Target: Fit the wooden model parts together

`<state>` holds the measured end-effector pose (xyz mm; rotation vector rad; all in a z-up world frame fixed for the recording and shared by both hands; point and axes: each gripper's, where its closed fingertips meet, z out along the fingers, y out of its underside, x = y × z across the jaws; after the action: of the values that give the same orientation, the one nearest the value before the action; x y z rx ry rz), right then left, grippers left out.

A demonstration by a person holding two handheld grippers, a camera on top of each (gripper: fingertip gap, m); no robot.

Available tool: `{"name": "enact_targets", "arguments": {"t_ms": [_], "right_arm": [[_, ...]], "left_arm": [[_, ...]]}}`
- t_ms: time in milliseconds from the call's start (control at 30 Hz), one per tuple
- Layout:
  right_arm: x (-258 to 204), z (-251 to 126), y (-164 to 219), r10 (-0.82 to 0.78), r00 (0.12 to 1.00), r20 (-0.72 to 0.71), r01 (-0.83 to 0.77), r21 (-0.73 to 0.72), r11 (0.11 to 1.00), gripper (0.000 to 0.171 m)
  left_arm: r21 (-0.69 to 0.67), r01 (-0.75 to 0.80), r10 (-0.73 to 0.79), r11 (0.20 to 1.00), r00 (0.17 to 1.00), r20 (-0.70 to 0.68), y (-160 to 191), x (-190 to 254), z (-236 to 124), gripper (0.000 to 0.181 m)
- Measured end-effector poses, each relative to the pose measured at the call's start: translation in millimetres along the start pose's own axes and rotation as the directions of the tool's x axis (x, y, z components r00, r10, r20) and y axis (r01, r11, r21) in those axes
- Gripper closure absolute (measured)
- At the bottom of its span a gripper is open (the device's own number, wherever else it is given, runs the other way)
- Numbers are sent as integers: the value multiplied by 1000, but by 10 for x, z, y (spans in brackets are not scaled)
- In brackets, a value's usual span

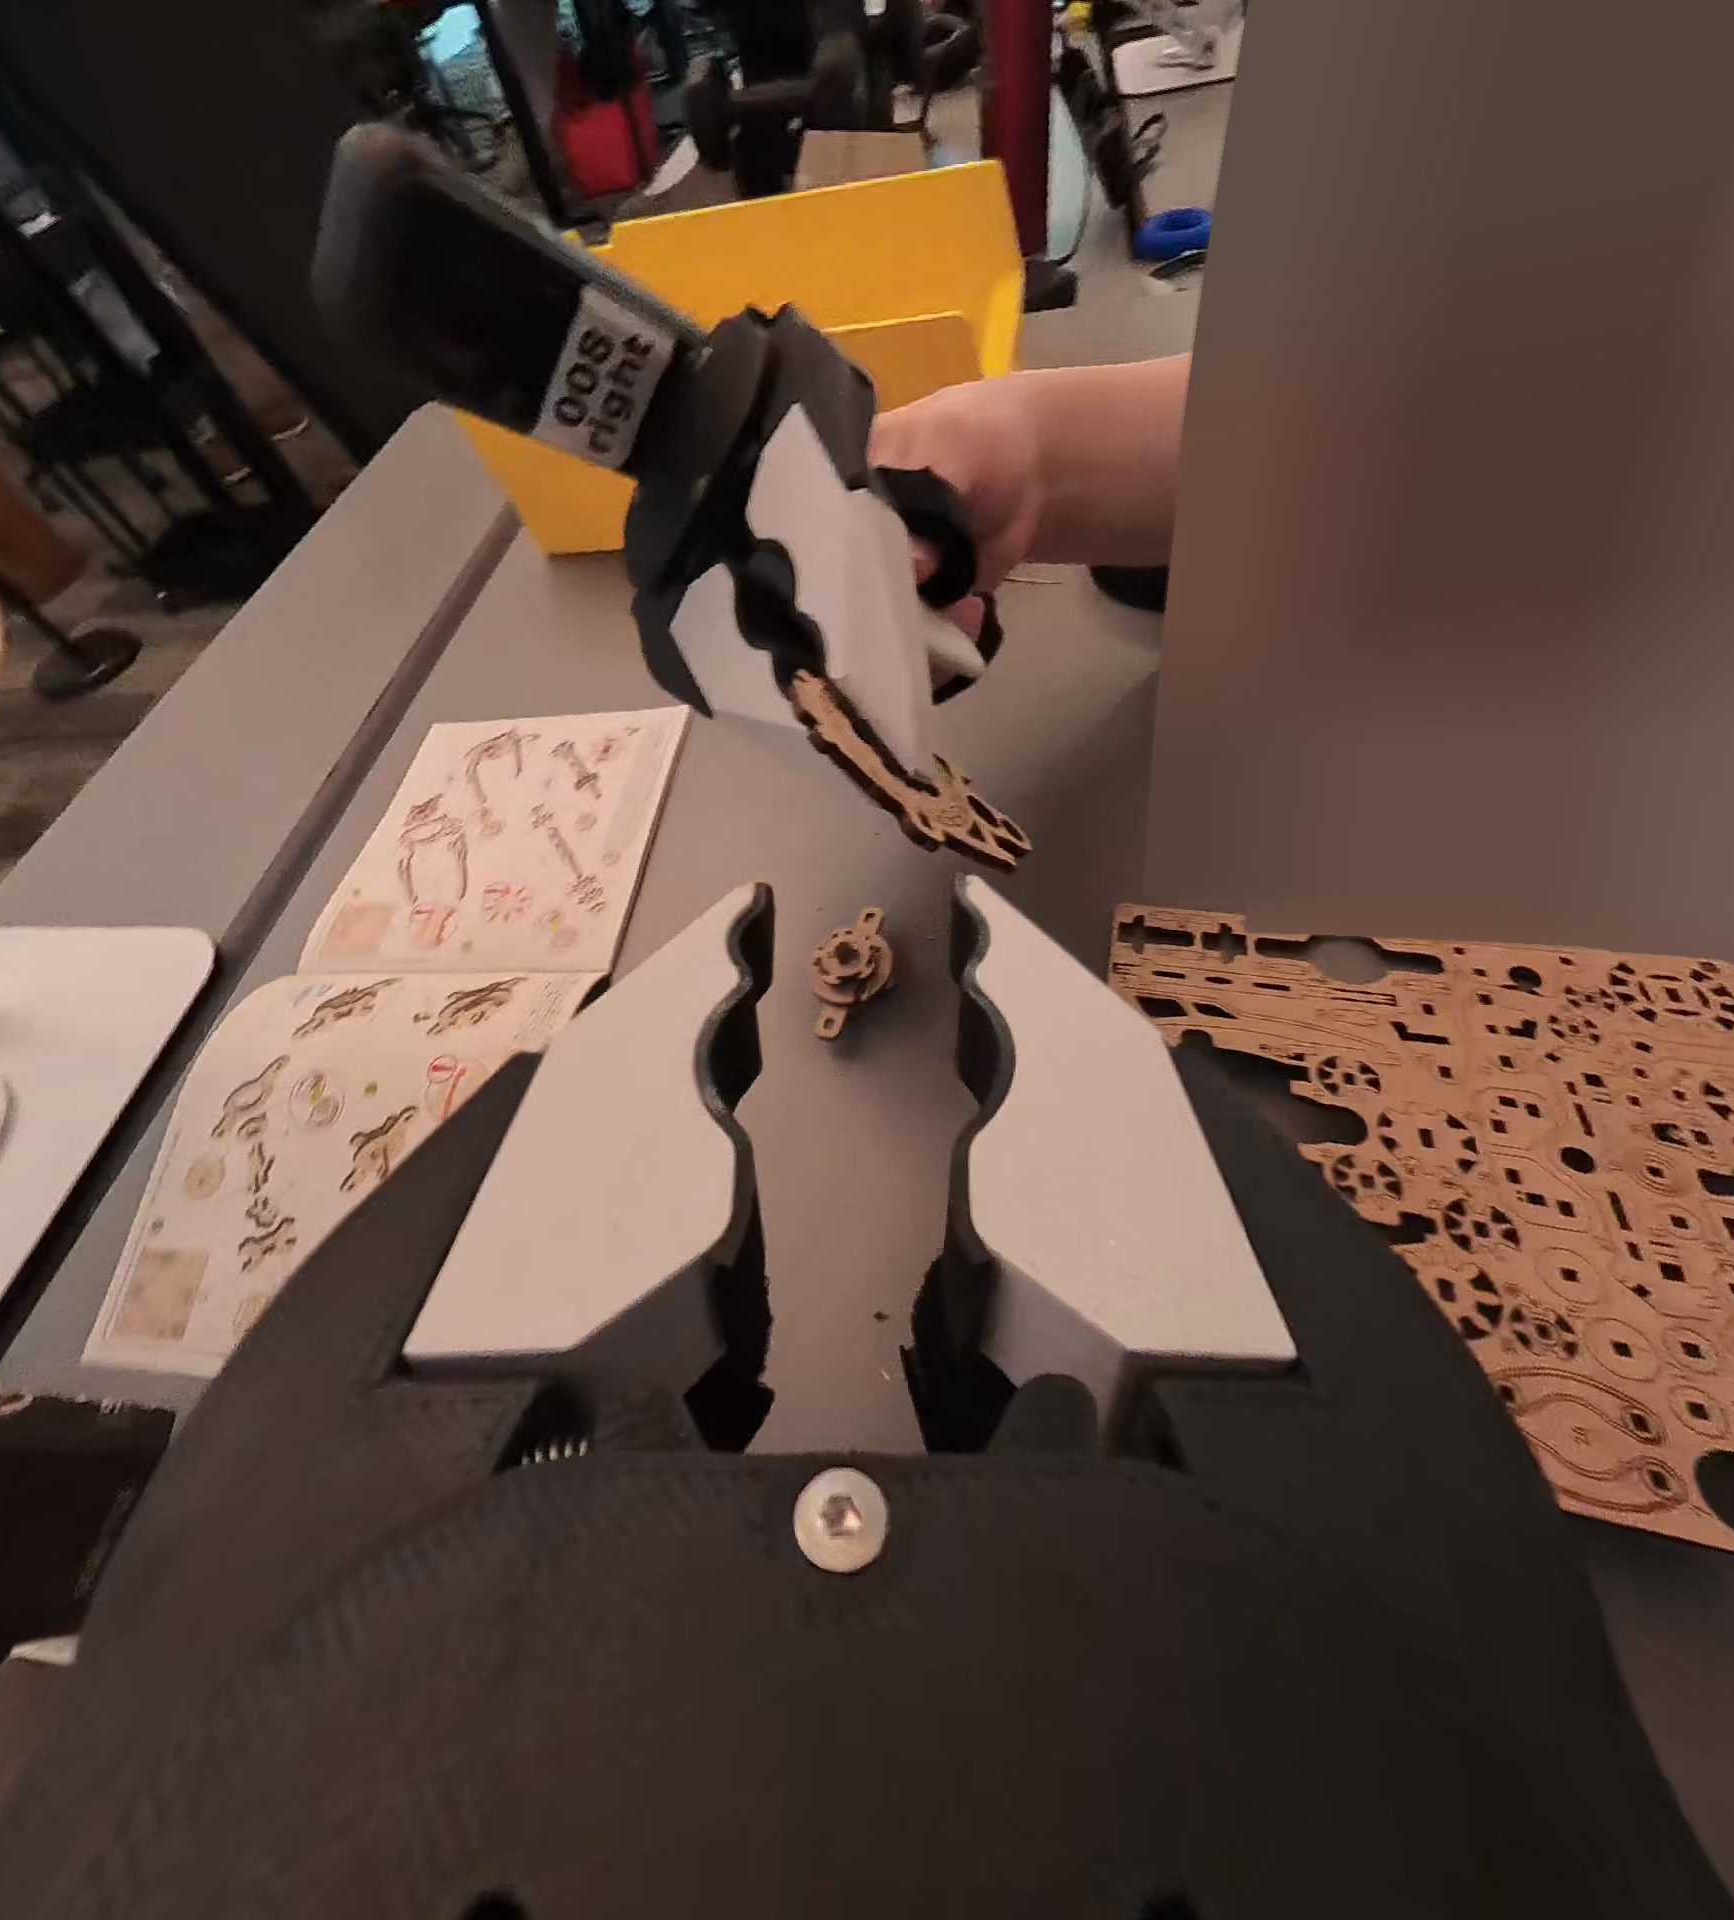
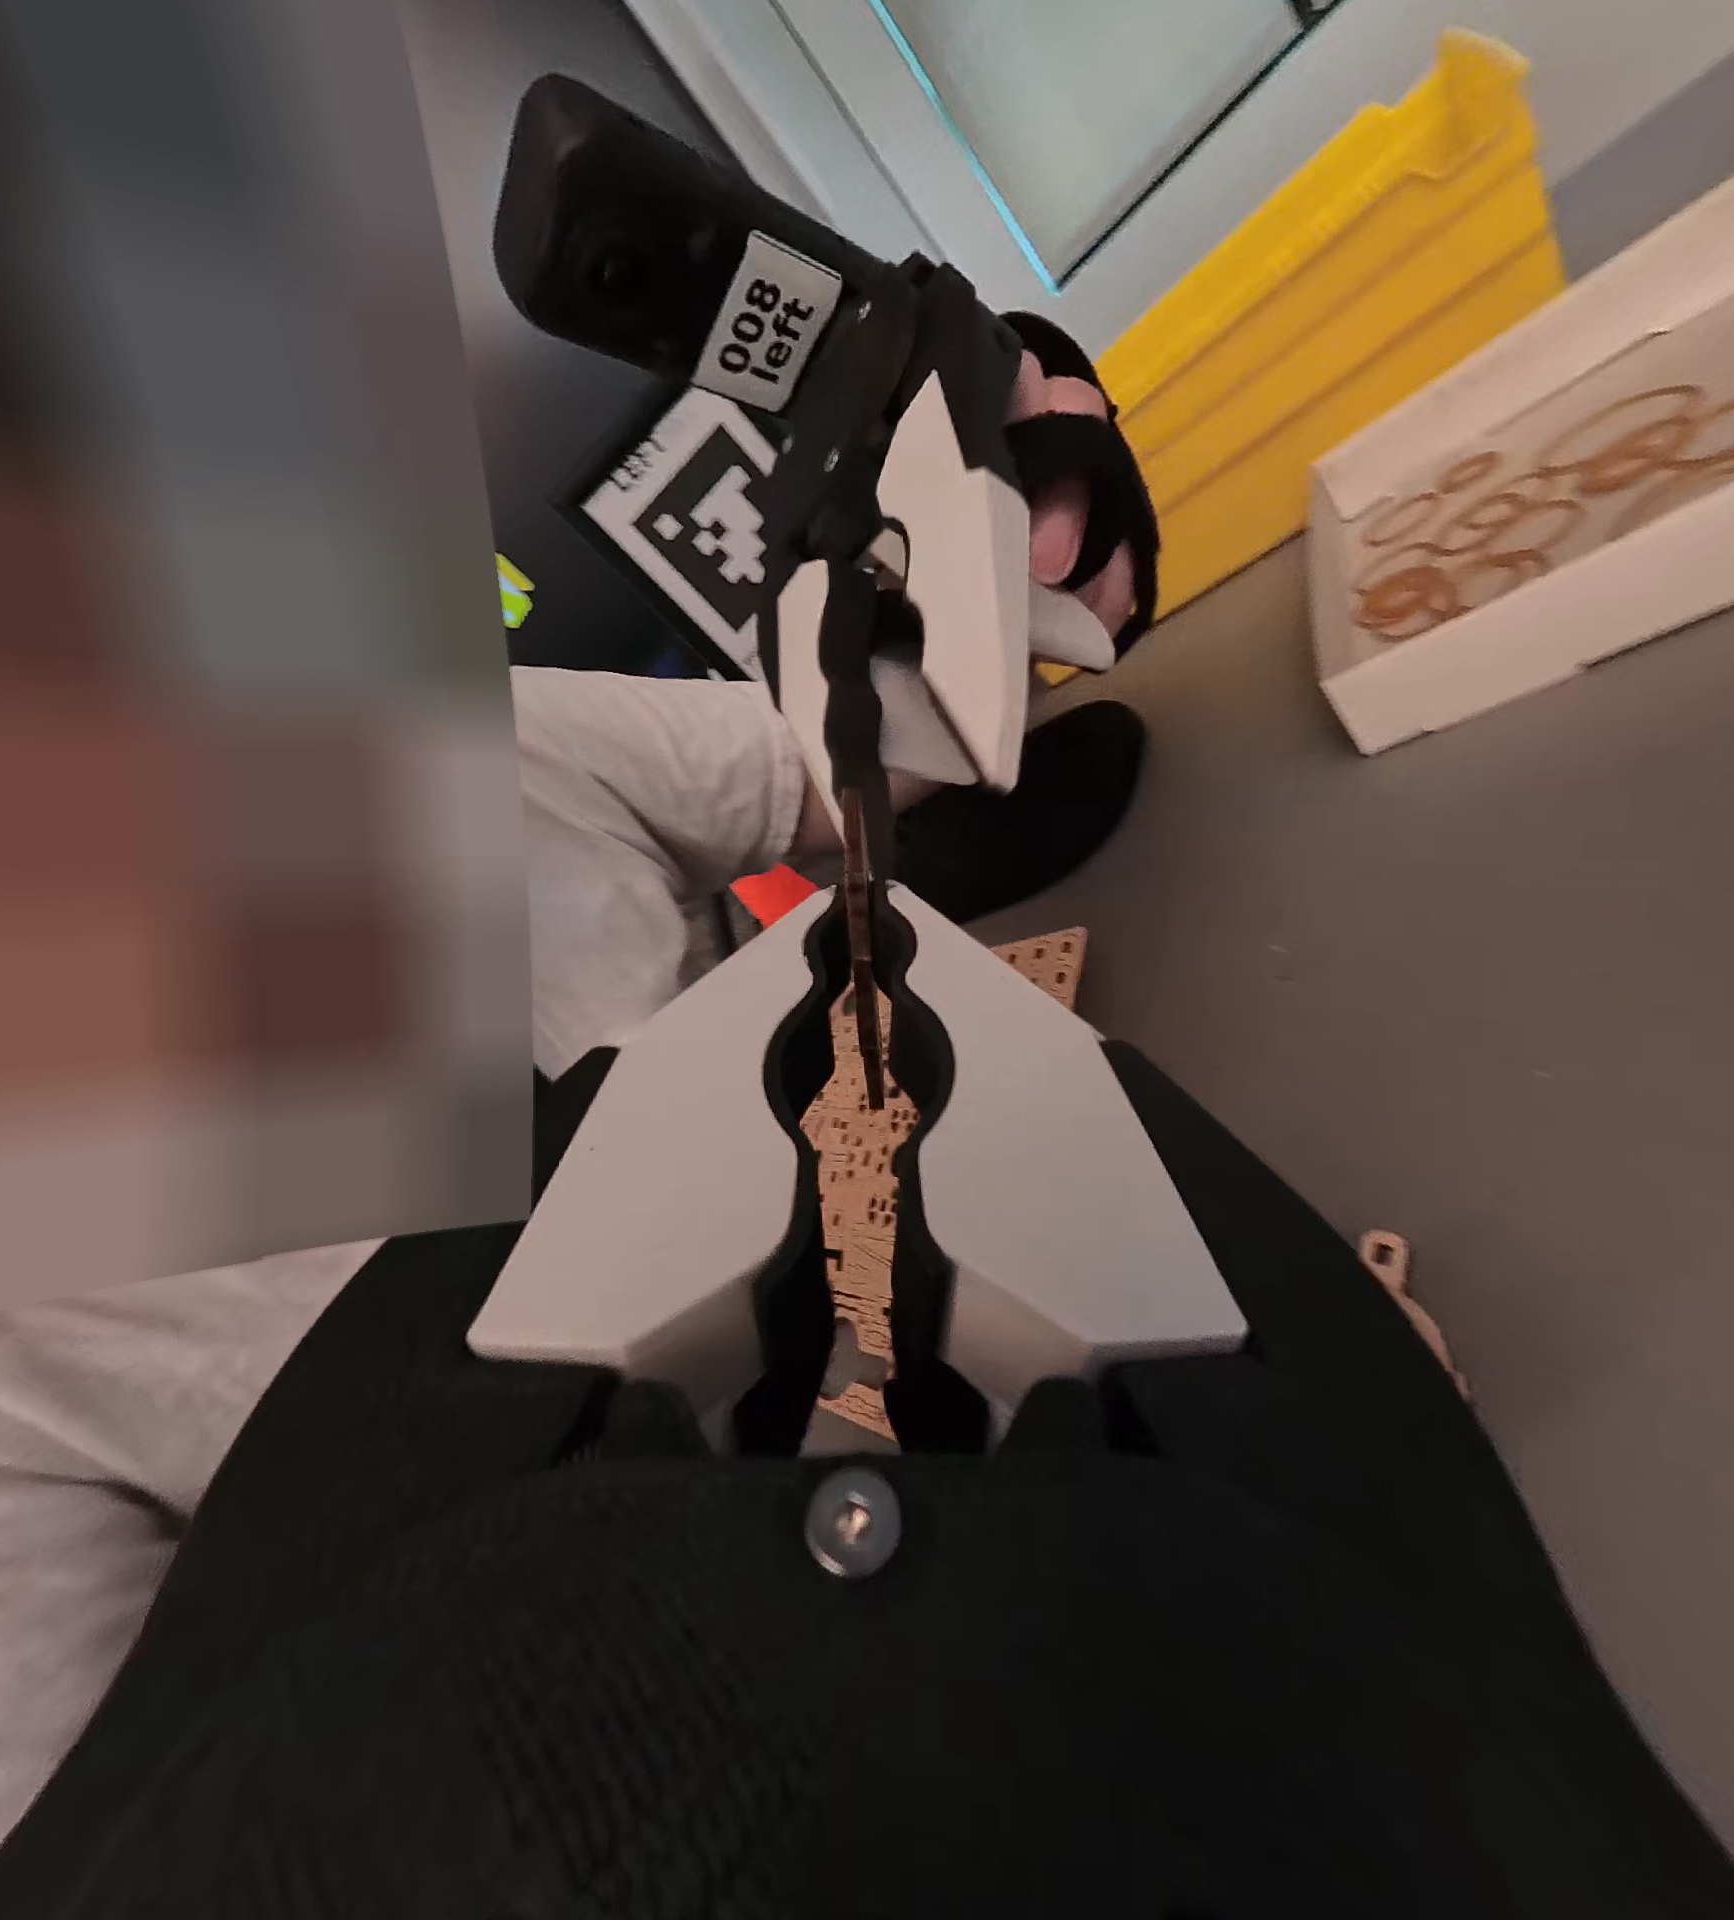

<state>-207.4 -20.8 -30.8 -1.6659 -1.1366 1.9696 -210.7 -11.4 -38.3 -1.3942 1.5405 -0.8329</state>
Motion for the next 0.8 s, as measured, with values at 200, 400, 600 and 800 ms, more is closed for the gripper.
{"name": "enact_targets", "arguments": {"t_ms": [200,400,600,800], "right_arm": [[-18,31,21,17,1000,13,-17,-11,1000,170],[46,45,41,46,999,-13,-46,-16,999,170],[127,62,23,81,995,-60,-81,2,997,170],[199,77,10,45,991,-126,-45,7,999,170]], "left_arm": [[31,-15,16,999,999,-28,-56,63,-17,160],[67,3,2,998,997,-76,-108,122,-46,158],[12,201,-199,979,973,-114,9,48,33,166],[-44,401,-401,915,890,-217,95,74,76,175]]}}
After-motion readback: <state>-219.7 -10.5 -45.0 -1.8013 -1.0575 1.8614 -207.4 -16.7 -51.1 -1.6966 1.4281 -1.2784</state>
